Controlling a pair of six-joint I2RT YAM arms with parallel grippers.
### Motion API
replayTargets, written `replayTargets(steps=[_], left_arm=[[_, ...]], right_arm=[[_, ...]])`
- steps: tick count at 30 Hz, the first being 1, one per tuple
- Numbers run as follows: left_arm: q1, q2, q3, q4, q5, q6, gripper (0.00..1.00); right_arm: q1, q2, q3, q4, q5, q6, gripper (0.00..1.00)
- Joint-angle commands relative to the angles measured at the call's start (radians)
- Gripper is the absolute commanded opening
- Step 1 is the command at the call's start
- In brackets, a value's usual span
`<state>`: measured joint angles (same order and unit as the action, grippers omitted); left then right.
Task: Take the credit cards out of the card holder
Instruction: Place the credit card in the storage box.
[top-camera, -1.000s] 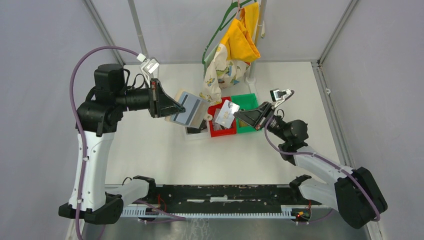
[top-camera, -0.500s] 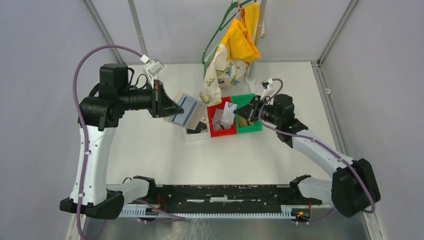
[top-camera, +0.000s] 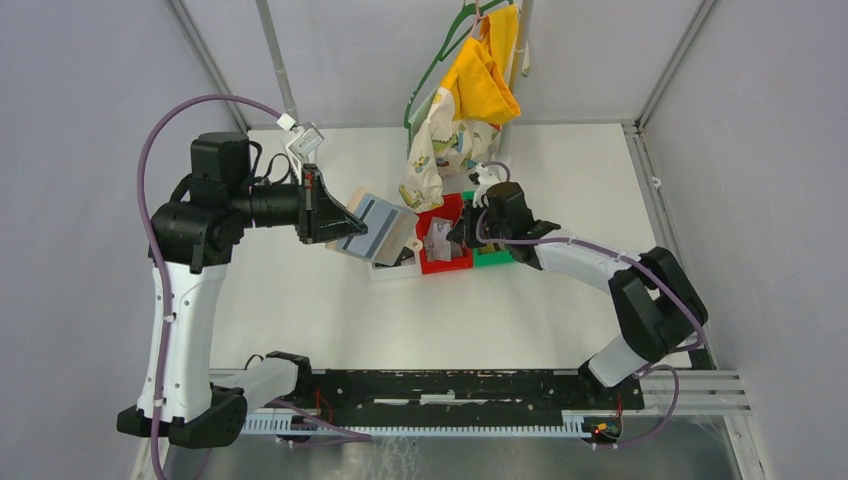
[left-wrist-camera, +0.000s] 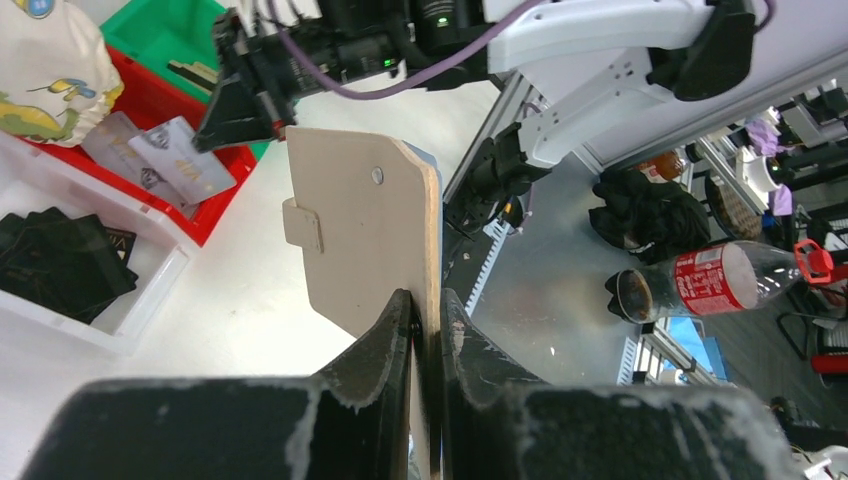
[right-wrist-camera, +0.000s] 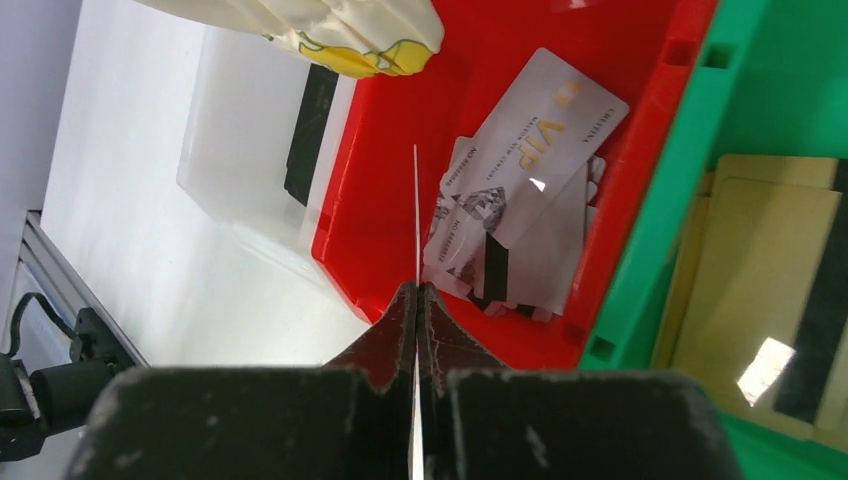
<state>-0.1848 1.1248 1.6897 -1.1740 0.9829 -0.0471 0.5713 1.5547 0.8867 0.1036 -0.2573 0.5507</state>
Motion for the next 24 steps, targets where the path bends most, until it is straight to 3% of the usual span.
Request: replayTargets(steps=[1, 6, 9, 18, 24], left_arm=[[0.002, -0.021, 0.022, 0.037, 0.104, 0.041, 0.02], [0.002, -0.031, 0.025, 0.046, 0.140, 0.041, 0.02], [0.002, -0.032, 0.022, 0.047, 0.149, 0.041, 0.02], [0.002, -0.037, 0.013, 0.056, 0.150, 0.041, 0.02], [0.002, -0.039, 0.009, 0.052, 0.144, 0.041, 0.02]], right_arm=[[0.034, 0.059, 0.075, 0.037, 0.029, -0.035, 0.00], [0.047, 0.082, 0.093, 0.064, 0.022, -0.054, 0.03], [0.056, 0.060, 0.088, 0.069, 0.036, -0.082, 0.25], [0.061, -0.132, 0.013, 0.077, 0.106, -0.098, 0.54], [0.077, -0.320, -0.028, 0.080, 0.065, -0.116, 0.76]])
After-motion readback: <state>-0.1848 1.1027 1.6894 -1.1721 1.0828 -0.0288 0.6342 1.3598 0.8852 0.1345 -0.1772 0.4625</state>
